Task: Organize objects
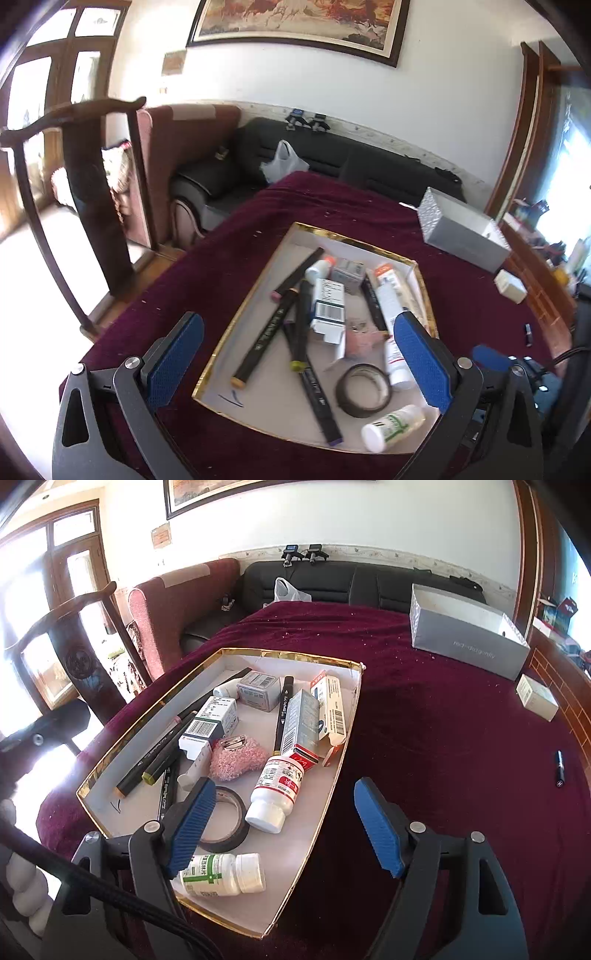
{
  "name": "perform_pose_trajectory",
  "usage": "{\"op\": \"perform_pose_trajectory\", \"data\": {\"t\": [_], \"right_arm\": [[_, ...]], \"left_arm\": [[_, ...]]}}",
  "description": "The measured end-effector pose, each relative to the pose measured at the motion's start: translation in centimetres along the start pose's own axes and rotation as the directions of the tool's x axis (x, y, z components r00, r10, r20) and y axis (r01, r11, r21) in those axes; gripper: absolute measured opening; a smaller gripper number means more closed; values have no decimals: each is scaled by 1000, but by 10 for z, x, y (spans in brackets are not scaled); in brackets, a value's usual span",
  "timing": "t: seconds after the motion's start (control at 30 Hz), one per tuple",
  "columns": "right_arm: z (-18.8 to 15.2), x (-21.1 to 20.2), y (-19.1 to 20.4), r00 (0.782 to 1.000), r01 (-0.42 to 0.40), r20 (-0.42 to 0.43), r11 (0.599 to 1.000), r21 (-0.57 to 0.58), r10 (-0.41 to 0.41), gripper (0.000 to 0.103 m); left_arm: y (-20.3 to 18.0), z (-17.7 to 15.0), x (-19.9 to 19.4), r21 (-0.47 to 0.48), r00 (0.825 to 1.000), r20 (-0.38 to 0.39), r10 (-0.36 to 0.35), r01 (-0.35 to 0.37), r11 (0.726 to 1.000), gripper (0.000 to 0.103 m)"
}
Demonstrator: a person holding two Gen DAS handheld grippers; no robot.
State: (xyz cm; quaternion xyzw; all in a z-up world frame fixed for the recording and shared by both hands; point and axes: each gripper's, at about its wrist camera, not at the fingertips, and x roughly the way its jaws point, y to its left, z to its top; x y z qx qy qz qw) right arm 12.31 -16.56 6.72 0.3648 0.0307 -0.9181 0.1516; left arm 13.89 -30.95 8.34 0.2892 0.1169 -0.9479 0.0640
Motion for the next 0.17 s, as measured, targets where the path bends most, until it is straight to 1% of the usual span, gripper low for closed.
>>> {"op": "perform_pose_trajectory", "data": {"t": [0.07, 0.17], "right_arm": [[-1, -4, 1, 1000, -1, 7, 1000, -7, 1, 79], [-1, -9, -1, 1000, -15, 16, 1000, 0, 15, 79]], "left_arm": [[-4, -2, -6, 21, 999, 11, 36, -36, 999, 101], [-7, -3, -11, 24, 998, 28, 65, -65, 998, 101]]}}
